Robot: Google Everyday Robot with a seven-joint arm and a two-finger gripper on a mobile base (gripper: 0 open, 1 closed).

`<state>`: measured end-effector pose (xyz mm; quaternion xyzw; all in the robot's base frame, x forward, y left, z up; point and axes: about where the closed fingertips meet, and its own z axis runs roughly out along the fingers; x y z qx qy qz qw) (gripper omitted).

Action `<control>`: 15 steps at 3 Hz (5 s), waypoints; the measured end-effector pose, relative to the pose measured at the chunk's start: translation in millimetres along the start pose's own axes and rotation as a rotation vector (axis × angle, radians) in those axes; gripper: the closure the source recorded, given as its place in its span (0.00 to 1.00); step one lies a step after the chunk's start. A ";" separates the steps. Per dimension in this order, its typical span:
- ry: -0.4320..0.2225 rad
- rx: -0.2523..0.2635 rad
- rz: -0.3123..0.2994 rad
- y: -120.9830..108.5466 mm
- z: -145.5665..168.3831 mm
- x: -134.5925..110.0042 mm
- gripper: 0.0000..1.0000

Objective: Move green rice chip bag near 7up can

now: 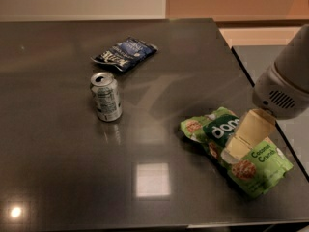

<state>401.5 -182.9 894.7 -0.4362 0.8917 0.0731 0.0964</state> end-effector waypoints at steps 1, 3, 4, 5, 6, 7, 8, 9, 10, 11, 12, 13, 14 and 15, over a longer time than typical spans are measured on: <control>0.047 -0.021 0.097 0.5 14.6 22.9 0.00; 0.190 -0.001 0.168 2.6 41.7 55.8 0.29; 0.239 0.029 0.151 3.9 45.8 54.8 0.53; 0.259 0.107 0.075 5.2 31.6 25.6 0.76; 0.250 0.184 -0.013 5.9 8.8 -11.5 0.98; 0.224 0.212 -0.078 0.3 -4.1 -48.5 1.00; 0.180 0.191 -0.120 -13.4 -8.6 -85.2 1.00; 0.136 0.148 -0.138 -28.4 -4.7 -114.6 1.00; 0.111 0.099 -0.158 -36.7 8.2 -141.2 0.82; 0.106 0.056 -0.176 -37.7 24.7 -158.5 0.59; 0.104 0.018 -0.190 -32.8 39.2 -168.1 0.36; 0.094 -0.010 -0.204 -23.9 46.7 -171.9 0.13; 0.083 -0.005 -0.205 -24.4 47.4 -175.3 0.00; 0.083 -0.005 -0.205 -24.4 47.4 -175.3 0.00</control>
Offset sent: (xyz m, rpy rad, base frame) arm -0.0249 -0.0185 -0.0710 -0.3132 0.1909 -0.0818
